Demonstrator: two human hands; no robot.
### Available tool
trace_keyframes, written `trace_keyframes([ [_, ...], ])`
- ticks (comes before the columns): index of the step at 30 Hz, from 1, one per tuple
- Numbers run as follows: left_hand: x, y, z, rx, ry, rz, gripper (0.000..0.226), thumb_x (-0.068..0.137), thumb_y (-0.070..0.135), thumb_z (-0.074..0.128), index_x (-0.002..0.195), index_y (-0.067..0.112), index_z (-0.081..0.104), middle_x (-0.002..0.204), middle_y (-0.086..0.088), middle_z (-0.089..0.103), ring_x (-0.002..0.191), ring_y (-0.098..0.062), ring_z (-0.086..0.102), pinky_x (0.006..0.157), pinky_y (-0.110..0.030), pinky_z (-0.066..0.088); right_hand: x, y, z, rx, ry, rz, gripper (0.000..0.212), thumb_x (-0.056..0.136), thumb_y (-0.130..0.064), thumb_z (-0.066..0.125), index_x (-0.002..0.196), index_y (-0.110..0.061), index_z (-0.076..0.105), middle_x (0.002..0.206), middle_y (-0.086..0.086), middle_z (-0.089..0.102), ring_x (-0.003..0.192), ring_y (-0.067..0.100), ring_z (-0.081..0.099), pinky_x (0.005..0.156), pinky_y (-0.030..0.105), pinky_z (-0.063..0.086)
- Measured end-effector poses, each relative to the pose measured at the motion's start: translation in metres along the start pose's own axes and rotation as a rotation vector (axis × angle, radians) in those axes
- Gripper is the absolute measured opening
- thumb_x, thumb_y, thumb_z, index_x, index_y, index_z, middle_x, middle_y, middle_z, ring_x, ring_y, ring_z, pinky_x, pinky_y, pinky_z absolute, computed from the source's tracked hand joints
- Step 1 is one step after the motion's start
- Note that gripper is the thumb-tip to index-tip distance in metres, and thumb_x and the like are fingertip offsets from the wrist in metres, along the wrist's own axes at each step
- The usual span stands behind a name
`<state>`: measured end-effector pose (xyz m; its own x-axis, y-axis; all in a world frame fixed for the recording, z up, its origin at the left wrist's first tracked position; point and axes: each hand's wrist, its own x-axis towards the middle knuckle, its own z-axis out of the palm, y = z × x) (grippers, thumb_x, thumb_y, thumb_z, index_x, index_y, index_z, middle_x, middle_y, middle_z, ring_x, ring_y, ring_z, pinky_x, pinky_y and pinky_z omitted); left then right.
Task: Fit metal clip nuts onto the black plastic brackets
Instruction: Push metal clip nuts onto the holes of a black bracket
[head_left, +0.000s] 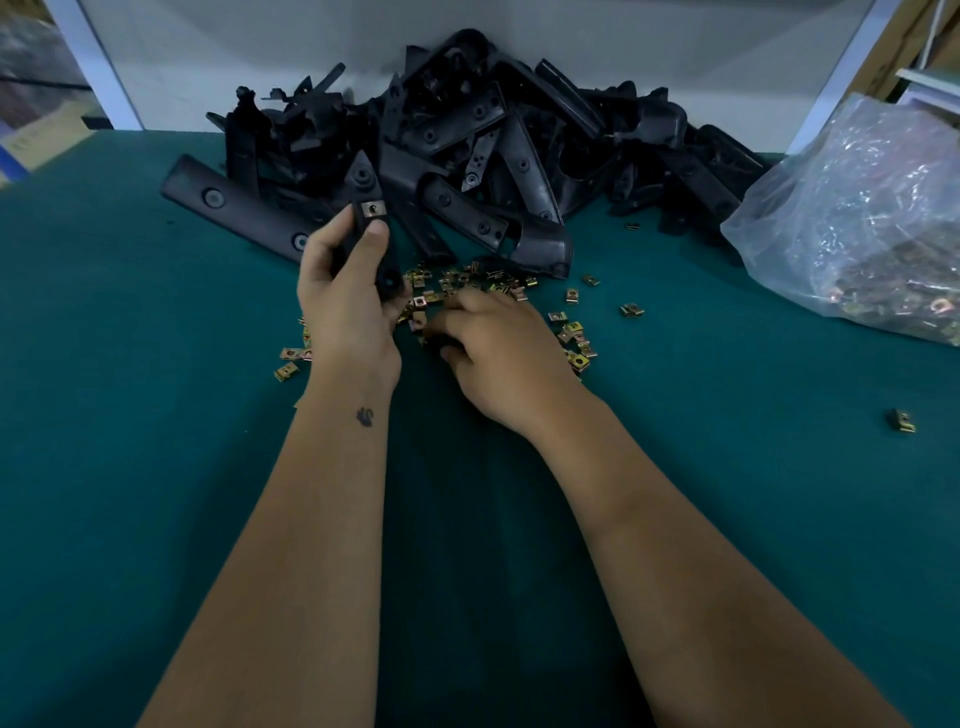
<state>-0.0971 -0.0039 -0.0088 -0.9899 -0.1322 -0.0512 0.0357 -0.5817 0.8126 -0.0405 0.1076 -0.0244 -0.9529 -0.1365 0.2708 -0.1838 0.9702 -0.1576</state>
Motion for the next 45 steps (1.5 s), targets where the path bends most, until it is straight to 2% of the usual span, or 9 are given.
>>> trace_keyframes([
  [3,-0.002,-0.002,0.002,0.025,-0.003,-0.011,0.015,0.094,0.013,0.066,0.101,0.026,0.066,0.114,0.001,0.067,0.098,-0.016,0.062,0.066,-0.024,0.053,-0.001,0.002,-0.001,-0.001,0.066,0.052,0.026,0.094,-0.025,0.059,0.118,-0.015,0.065,0.116,0.005,0.053,0.112,0.027,0.045,0.090,0.035,0.033],
  [10,-0.005,-0.002,0.004,0.062,-0.042,-0.043,0.015,0.093,0.015,0.067,0.097,0.030,0.067,0.102,0.006,0.068,0.091,-0.014,0.061,0.065,-0.024,0.053,-0.001,0.001,-0.003,0.017,0.087,0.065,0.026,0.093,-0.029,0.063,0.116,-0.021,0.070,0.117,0.006,0.053,0.114,0.028,0.043,0.093,0.034,0.030],
  [15,-0.004,-0.006,0.005,0.094,-0.079,-0.038,0.011,0.093,0.017,0.068,0.096,0.027,0.068,0.096,0.008,0.069,0.083,-0.009,0.062,0.063,-0.022,0.052,-0.001,0.002,-0.004,0.047,0.088,0.053,0.018,0.088,-0.021,0.066,0.103,-0.012,0.067,0.113,0.007,0.055,0.109,0.028,0.046,0.087,0.034,0.033],
  [19,-0.004,-0.008,0.006,0.022,-0.112,-0.100,0.007,0.095,0.026,0.065,0.092,0.020,0.065,0.081,0.004,0.061,0.059,-0.008,0.059,0.055,-0.020,0.050,-0.003,0.002,-0.007,0.456,0.176,0.161,0.007,0.087,-0.010,0.065,0.089,-0.015,0.062,0.089,-0.001,0.063,0.086,0.019,0.058,0.072,0.033,0.046],
  [21,-0.005,-0.010,0.008,0.035,-0.134,-0.145,0.017,0.097,0.035,0.061,0.093,0.019,0.061,0.082,0.000,0.057,0.053,-0.007,0.057,0.050,-0.019,0.048,-0.002,0.004,-0.011,0.729,0.260,0.272,0.012,0.088,-0.007,0.066,0.087,-0.018,0.061,0.081,-0.007,0.063,0.078,0.009,0.060,0.069,0.021,0.048],
  [23,-0.006,-0.012,0.011,0.080,-0.158,-0.190,0.023,0.098,0.043,0.057,0.095,0.021,0.060,0.084,0.000,0.056,0.049,-0.006,0.053,0.045,-0.018,0.043,-0.001,0.008,-0.015,0.940,0.340,0.365,0.014,0.088,-0.005,0.068,0.088,-0.018,0.063,0.081,-0.006,0.065,0.075,0.003,0.061,0.068,0.013,0.048],
  [26,-0.008,-0.014,0.014,0.098,-0.190,-0.253,0.025,0.099,0.045,0.053,0.095,0.021,0.059,0.083,-0.001,0.054,0.046,-0.006,0.046,0.041,-0.017,0.037,-0.001,0.016,-0.020,1.166,0.391,0.469,0.016,0.087,-0.003,0.069,0.094,-0.018,0.069,0.085,-0.002,0.070,0.078,0.004,0.065,0.073,0.017,0.052],
  [34,-0.016,-0.012,0.019,-0.088,-0.252,-0.437,0.022,0.102,0.027,0.051,0.092,0.009,0.058,0.063,0.000,0.061,0.047,-0.008,0.046,0.042,-0.015,0.040,-0.003,0.022,-0.024,1.555,0.395,0.505,0.014,0.093,-0.003,0.062,0.095,-0.012,0.073,0.079,0.002,0.071,0.072,0.013,0.065,0.072,0.025,0.054],
  [45,-0.020,-0.009,0.016,-0.166,-0.433,-0.477,0.032,0.095,0.006,0.037,0.120,0.005,0.057,0.095,-0.009,0.060,0.064,-0.012,0.051,0.052,-0.016,0.048,-0.004,0.025,-0.026,1.723,0.371,0.487,0.015,0.092,0.004,0.059,0.097,-0.004,0.070,0.081,0.004,0.069,0.072,0.011,0.065,0.071,0.021,0.054],
])
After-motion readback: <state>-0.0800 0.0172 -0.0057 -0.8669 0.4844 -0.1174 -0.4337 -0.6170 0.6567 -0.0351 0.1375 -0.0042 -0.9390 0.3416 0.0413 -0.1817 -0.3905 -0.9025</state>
